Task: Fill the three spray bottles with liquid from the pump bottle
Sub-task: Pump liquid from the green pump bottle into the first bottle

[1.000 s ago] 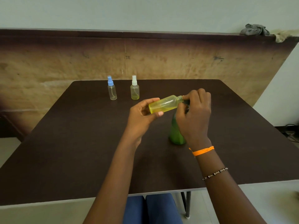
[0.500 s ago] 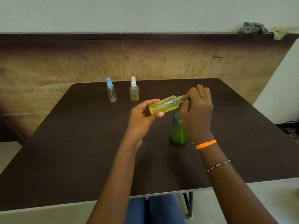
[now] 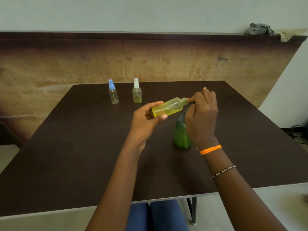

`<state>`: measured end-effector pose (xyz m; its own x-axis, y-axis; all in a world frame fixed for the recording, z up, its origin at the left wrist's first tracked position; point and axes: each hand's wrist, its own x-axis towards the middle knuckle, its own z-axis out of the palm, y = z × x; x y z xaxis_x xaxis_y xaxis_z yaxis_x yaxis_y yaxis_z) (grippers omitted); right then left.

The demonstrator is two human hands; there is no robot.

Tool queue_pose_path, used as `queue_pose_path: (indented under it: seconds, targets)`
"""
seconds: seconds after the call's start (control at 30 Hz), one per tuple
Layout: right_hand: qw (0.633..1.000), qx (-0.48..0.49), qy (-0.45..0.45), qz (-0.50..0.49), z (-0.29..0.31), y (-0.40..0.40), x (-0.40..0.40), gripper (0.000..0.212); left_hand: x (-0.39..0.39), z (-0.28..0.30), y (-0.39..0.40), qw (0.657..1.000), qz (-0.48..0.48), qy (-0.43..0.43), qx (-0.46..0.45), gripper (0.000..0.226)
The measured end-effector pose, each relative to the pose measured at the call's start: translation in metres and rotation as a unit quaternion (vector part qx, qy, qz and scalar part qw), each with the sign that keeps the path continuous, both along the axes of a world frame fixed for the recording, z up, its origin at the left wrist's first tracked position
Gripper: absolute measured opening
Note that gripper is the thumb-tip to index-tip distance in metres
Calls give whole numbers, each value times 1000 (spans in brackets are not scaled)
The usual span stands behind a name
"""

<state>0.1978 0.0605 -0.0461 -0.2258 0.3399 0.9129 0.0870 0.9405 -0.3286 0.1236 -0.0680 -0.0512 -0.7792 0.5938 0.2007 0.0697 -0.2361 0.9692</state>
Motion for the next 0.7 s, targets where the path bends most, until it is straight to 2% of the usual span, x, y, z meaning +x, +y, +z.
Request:
queue_pose_path:
  seconds: [0.33, 0.6, 0.7]
  targets:
    - [999, -3, 44, -14, -14, 7, -5, 28, 0, -5, 3, 1000, 0, -7, -14, 40]
    - [1000, -26, 9, 0, 6, 2, 1, 22, 2, 0, 3, 1000, -1, -14, -5, 39]
    - [999, -18, 32, -7, -4, 2, -1, 23, 1, -1, 3, 1000, -2, -17, -4, 40]
